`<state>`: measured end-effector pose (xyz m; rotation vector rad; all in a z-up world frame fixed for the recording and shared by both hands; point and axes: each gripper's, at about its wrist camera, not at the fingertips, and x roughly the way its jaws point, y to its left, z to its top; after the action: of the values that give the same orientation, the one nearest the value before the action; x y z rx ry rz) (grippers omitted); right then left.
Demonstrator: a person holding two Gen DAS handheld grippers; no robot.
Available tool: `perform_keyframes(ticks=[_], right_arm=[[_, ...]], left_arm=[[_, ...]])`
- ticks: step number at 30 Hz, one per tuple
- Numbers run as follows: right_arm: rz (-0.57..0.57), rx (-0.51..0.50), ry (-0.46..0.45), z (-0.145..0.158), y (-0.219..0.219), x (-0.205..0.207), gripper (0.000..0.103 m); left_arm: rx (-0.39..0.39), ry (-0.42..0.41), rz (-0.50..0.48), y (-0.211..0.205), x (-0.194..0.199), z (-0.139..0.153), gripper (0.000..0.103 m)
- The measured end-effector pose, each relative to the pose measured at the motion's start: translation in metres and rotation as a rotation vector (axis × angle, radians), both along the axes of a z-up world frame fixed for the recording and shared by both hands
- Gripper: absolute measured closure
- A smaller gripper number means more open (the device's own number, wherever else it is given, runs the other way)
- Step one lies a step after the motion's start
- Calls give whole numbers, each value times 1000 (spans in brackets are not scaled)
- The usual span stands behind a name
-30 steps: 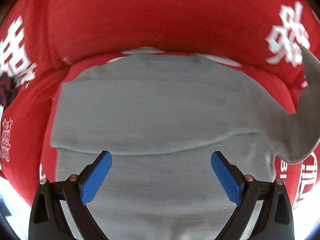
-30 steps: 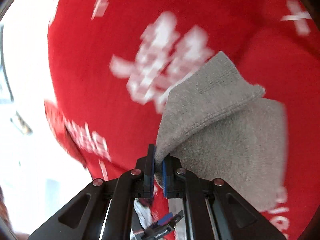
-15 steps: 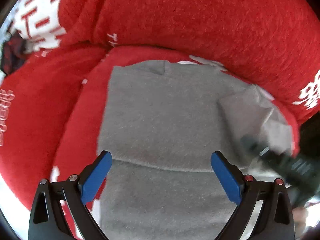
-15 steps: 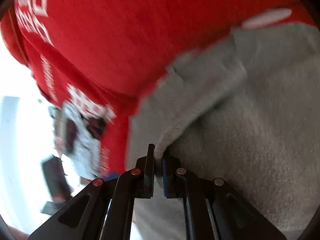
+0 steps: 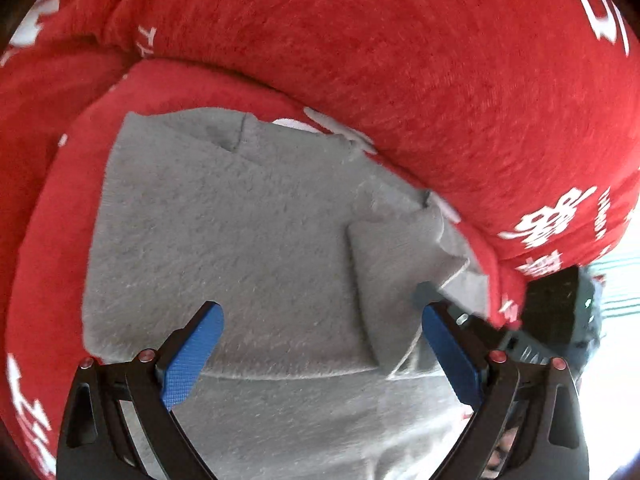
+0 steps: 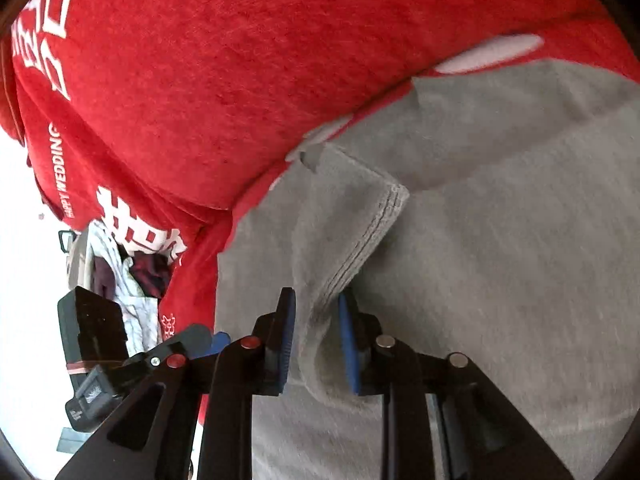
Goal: Fold small clothes
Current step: 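Open the right tool to lay the cuff on the sweater body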
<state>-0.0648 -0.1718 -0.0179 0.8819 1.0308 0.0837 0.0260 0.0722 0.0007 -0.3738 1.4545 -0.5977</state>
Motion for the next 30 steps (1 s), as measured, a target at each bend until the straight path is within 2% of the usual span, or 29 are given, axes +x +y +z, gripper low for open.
perform_keyframes(ticks=[3, 5, 8, 10, 14, 17, 20, 23, 26, 30], right_arm=[[155, 74, -13, -4, 32, 17, 77], [235, 68, 11, -9, 56, 16, 77], [261, 50, 43, -12, 68, 5, 77], [227, 74, 63, -11, 61, -10, 77], [125, 58, 99, -5, 31, -51, 75], [50, 48, 128, 2, -13, -94, 73], [-1, 34, 141, 8, -34, -117, 73], [-96, 54, 151, 9, -57, -141, 73], [-239, 103, 150, 4, -82, -166, 73], [-434, 173, 133, -3, -110, -193, 73]], left_arm=[[-95, 81, 8, 6, 8, -12, 3], [-139, 144, 6, 5, 10, -24, 3], [-127, 158, -4, -1, 7, -30, 3], [-123, 147, -8, -5, 7, -28, 3], [-153, 164, -7, -9, 7, -26, 3], [-179, 156, 28, 2, 6, -20, 3], [-180, 156, 57, 11, 8, -18, 3], [-146, 157, 47, 8, 11, -21, 3], [-80, 159, 13, -1, 10, -30, 3], [-23, 104, -13, -9, 8, -25, 3]])
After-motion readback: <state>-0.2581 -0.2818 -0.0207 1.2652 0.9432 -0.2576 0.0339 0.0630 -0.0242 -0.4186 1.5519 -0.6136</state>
